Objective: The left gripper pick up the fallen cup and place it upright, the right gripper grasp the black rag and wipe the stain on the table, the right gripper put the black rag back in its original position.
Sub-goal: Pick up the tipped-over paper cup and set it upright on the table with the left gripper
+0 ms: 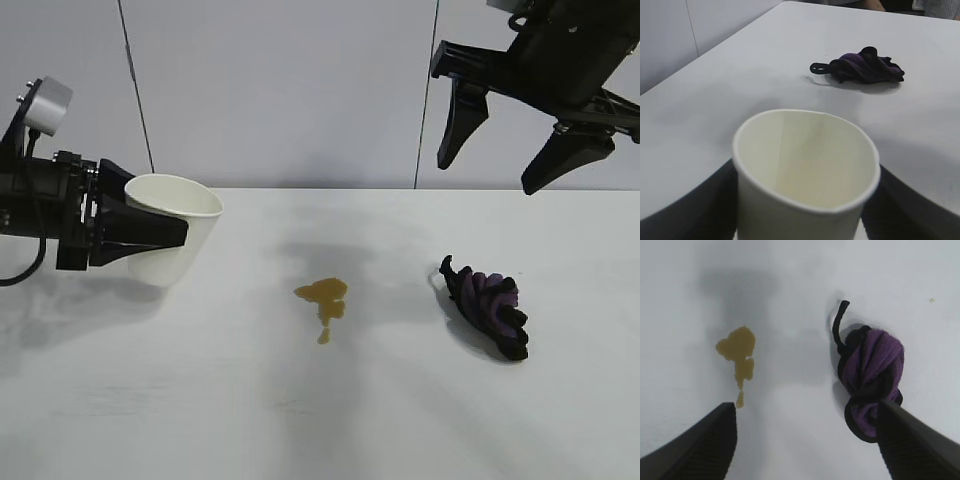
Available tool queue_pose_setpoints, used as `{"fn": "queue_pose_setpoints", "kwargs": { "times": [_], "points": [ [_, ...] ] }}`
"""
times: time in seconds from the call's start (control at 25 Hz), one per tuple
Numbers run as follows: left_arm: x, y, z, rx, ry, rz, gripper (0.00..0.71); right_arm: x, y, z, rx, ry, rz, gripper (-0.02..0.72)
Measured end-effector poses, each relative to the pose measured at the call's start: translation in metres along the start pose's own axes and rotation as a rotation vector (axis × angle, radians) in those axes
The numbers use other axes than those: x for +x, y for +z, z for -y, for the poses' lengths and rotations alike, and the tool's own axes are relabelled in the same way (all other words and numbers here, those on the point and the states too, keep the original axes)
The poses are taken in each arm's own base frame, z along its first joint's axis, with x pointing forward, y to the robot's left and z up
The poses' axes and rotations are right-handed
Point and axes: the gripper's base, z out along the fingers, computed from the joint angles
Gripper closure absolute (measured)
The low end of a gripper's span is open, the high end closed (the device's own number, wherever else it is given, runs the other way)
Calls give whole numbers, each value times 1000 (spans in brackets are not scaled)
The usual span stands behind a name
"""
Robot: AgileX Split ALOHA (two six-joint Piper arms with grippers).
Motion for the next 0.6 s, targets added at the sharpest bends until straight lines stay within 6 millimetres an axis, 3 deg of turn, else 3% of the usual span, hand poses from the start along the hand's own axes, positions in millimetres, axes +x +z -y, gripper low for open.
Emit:
{"fn": "queue_pose_setpoints", "kwargs": {
  "times": [0.28,0.48,0.6],
  "points": [
    [16,17,8,49,-20,-14,257,-1,0,0,-2,0,11,169],
    [23,19,9,55,-37,-21,256,-2,0,0,-3,0,17,169],
    [27,20,10,58,-48,-24,196,-2,0,0,-4,0,18,169]
  ]
}}
